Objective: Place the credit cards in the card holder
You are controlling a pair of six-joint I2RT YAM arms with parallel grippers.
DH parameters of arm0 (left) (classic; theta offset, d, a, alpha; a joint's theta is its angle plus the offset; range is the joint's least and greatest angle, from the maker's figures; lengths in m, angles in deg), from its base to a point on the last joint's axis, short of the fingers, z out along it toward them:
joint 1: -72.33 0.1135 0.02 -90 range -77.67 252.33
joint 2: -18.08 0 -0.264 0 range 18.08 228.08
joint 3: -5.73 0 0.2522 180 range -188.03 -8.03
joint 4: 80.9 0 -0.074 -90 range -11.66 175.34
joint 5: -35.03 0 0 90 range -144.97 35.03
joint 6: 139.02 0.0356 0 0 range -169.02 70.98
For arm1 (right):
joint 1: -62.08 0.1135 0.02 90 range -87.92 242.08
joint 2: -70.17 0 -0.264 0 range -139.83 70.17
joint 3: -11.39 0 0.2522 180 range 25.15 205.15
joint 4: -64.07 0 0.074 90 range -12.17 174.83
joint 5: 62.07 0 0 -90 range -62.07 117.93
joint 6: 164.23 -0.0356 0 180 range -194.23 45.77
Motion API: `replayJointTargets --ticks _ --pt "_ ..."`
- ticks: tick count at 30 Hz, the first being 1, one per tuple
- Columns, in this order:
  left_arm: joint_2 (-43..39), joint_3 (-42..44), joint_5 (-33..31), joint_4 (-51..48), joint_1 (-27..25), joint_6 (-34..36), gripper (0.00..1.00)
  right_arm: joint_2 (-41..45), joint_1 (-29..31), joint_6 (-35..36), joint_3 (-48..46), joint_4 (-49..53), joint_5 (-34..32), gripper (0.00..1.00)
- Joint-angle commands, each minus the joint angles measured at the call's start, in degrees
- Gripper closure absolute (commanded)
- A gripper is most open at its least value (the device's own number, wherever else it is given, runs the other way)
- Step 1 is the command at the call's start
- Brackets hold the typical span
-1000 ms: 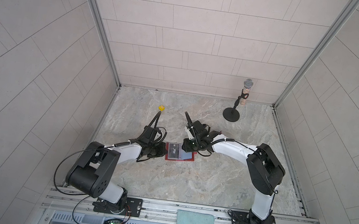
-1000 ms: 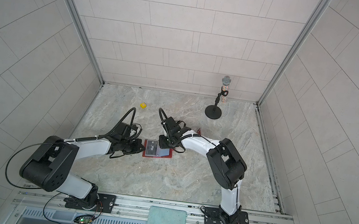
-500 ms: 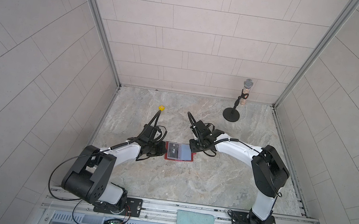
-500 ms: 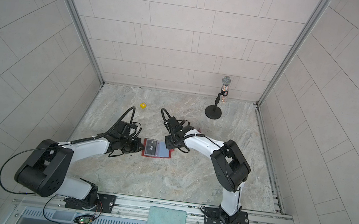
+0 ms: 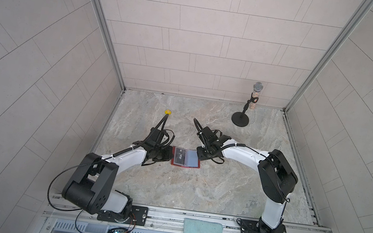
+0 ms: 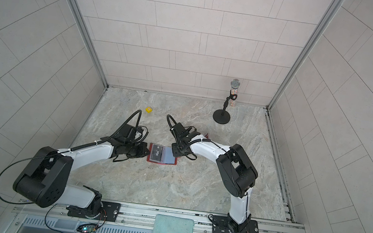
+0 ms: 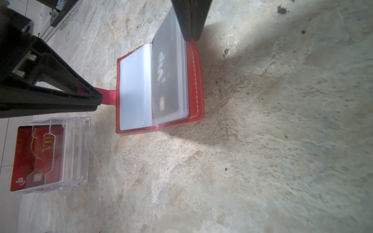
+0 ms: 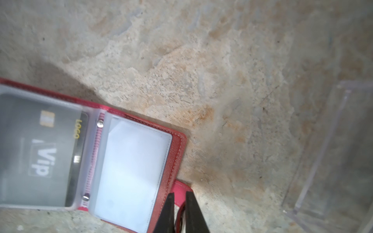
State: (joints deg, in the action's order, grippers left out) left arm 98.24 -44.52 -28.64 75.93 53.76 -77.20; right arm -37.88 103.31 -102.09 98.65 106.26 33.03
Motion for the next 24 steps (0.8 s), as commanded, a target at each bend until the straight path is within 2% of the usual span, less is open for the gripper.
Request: replayJointTargets --ticks 1,8,24 --pt "-1.5 -2.14 -2.07 -2.73 -0.76 1.69 1.0 0.72 -0.9 -0.52 -2.03 -1.45 2.37 1.0" --pt "-0.91 -5.22 -6.04 -6.51 -3.73 3.05 1.0 3.83 -3.74 -3.29 -8.04 -9.91 11.08 1.0" --pt "5.2 -16.0 -18.64 -14.3 -15.27 4.55 1.0 8.01 -6.06 -6.23 -14.14 -17.64 16.63 1.0"
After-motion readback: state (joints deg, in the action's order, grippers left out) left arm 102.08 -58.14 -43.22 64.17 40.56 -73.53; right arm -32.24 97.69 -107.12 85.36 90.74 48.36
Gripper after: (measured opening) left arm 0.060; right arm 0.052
